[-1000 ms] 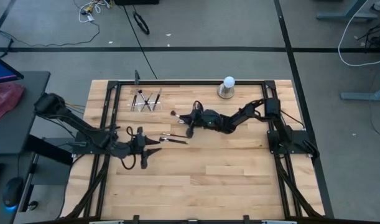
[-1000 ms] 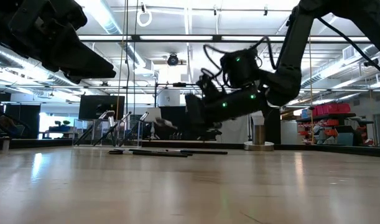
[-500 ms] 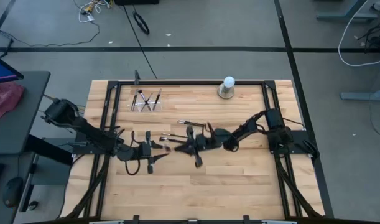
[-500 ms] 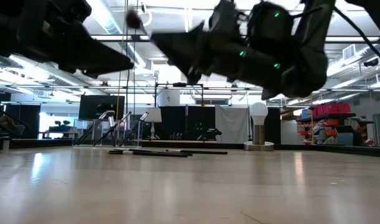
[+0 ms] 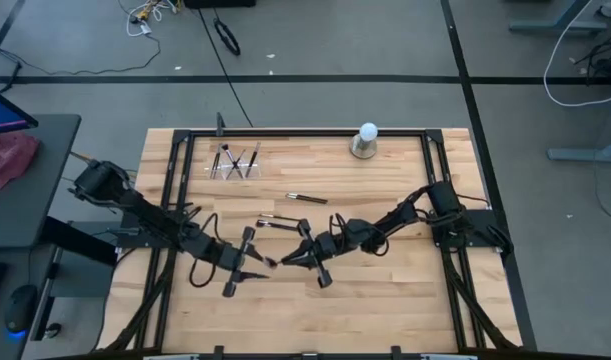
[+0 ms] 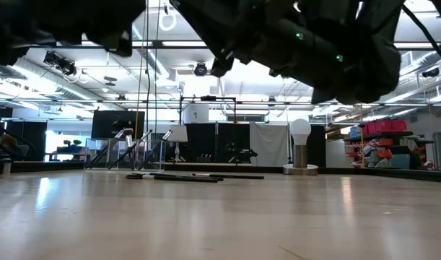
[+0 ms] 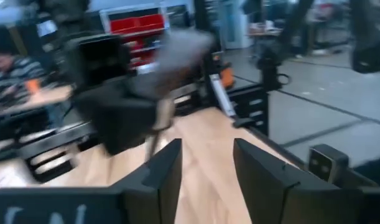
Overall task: Put items in baskets/containers
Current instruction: Put the highlighter brush into the transparent organizer
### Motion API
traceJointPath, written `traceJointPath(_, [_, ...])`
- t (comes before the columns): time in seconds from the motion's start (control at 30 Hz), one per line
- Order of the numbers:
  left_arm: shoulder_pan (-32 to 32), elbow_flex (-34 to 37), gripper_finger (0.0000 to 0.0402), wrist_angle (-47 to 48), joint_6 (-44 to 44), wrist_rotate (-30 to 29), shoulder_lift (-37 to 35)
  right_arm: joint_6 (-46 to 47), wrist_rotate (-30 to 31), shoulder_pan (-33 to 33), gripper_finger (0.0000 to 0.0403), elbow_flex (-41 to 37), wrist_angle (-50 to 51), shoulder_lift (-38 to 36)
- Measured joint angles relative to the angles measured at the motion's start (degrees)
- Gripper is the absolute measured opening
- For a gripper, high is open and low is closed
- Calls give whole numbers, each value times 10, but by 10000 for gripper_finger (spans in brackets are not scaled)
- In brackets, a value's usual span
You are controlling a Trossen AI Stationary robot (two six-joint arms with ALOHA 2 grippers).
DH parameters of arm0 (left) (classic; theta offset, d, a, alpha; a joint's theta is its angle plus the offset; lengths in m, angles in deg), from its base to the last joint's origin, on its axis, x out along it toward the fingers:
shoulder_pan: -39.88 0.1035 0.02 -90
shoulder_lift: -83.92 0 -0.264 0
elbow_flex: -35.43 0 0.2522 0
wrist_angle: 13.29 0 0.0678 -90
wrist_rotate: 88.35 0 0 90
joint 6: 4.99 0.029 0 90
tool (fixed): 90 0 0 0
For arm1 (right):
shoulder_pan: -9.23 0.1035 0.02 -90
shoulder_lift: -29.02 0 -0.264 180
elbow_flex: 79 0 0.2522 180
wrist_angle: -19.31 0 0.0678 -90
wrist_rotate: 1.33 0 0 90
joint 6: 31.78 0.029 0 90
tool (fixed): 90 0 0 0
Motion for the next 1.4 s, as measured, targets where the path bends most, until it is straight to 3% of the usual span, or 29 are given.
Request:
traceJointPath(0.1, [0, -16, 185, 9, 33, 13, 0, -1, 1, 1, 15, 7, 2, 0])
traceJointPath(0.27, [0, -32, 238, 27, 53, -43, 0, -3, -2, 1, 15, 7, 6, 0])
traceJointPath(0.43, [1, -32, 250, 21, 65, -57, 0, 0, -1, 1, 15, 7, 9, 0])
traceJointPath(0.57, [0, -32, 231, -8, 69, -25, 0, 1, -1, 1, 15, 7, 11, 0])
traceJointPath(1.3, [17, -47, 103, -2, 97, -25, 0, 1, -1, 1, 15, 7, 13, -1])
traceJointPath(1.4, [21, -47, 78, -2, 97, -3, 0, 2, -1, 1, 15, 7, 13, -1])
